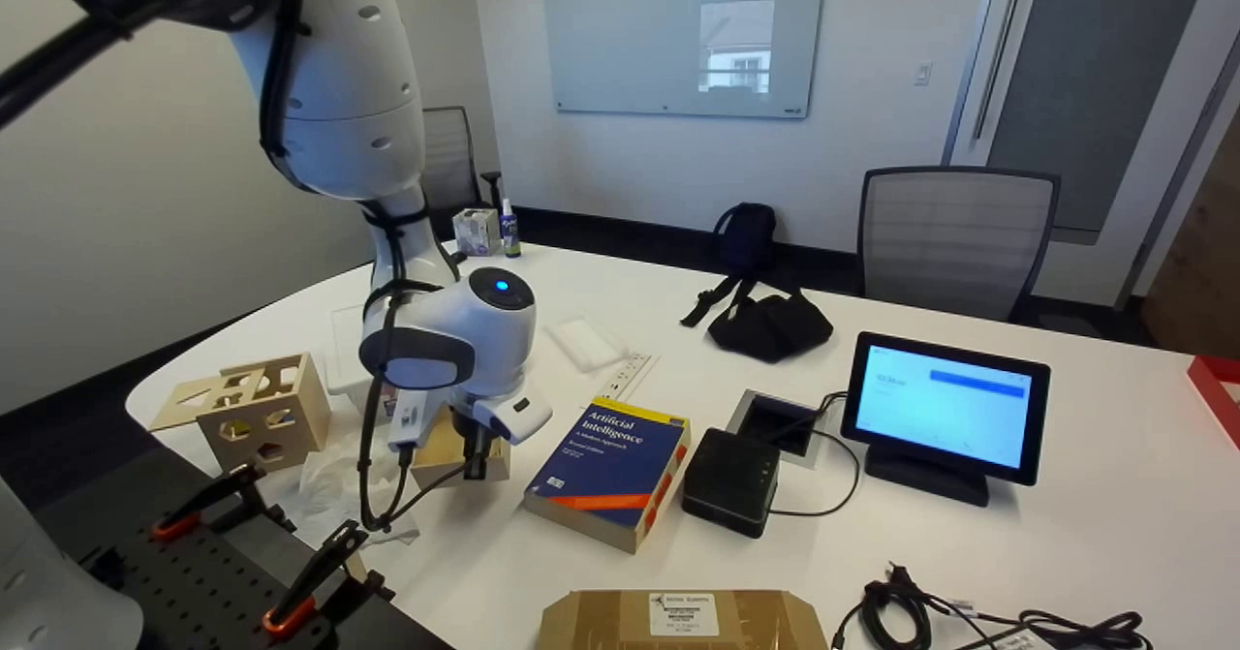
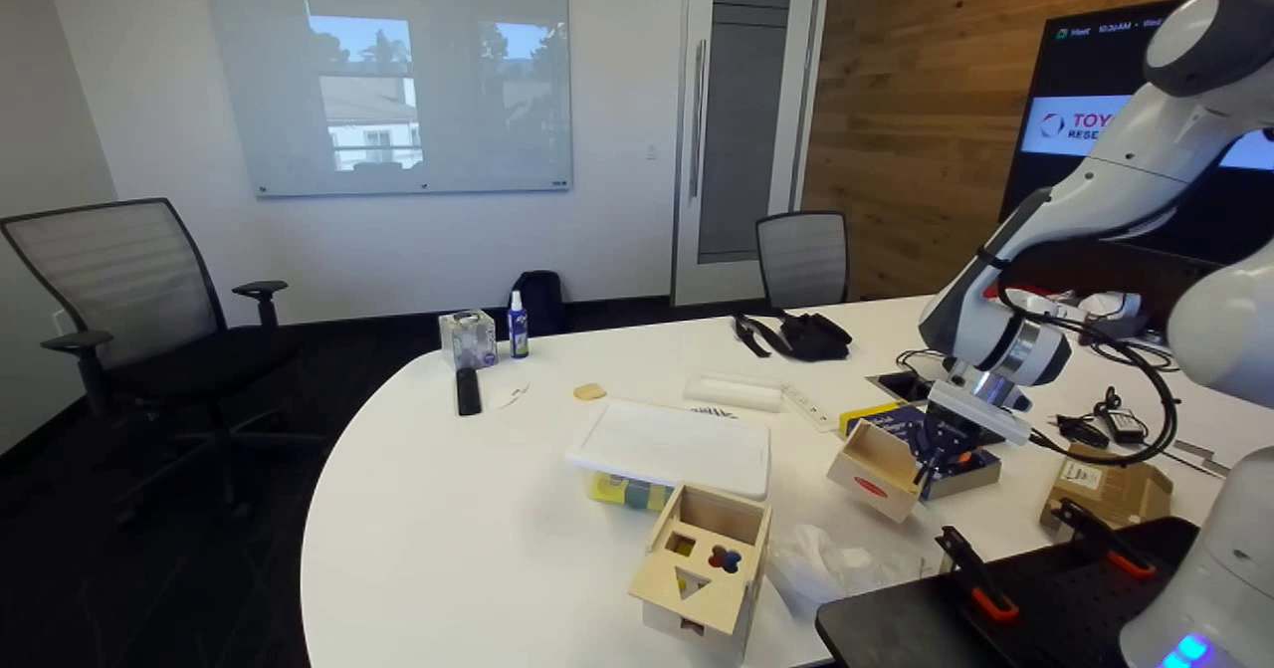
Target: Move the wooden box on the right forwards.
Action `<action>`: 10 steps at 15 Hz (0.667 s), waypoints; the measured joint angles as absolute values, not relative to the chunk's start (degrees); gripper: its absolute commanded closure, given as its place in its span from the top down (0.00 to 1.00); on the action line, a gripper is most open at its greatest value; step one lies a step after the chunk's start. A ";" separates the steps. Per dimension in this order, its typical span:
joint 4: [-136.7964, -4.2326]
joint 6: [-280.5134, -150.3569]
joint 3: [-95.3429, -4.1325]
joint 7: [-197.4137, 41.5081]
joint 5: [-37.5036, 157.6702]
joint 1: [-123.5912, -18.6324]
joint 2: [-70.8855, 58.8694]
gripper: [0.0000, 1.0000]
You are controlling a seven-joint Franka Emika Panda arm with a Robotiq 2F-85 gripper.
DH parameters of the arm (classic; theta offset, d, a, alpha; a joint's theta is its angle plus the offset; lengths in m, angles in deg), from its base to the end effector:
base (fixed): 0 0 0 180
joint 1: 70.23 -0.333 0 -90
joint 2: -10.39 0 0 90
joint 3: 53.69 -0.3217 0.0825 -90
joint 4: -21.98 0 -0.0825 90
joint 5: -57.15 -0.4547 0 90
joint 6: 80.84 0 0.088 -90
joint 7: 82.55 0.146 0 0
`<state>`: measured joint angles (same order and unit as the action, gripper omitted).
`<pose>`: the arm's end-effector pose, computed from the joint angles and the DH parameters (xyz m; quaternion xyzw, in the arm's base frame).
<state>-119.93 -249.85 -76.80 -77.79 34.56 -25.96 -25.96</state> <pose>0.4155 -0.1219 -0.0453 -0.8877 0.4308 0.0559 0.1524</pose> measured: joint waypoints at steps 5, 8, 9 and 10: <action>-120.03 -245.01 -75.43 -77.31 28.12 -28.22 -23.78 0.02; -120.07 -244.99 -72.60 -74.07 23.17 -32.13 -23.03 0.02; -120.07 -244.99 -71.44 -73.06 21.69 -33.75 -22.93 0.02; -120.06 -244.98 -70.20 -72.31 20.24 -35.44 -22.92 0.02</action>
<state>-120.06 -244.98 -70.20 -72.31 20.24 -35.44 -22.92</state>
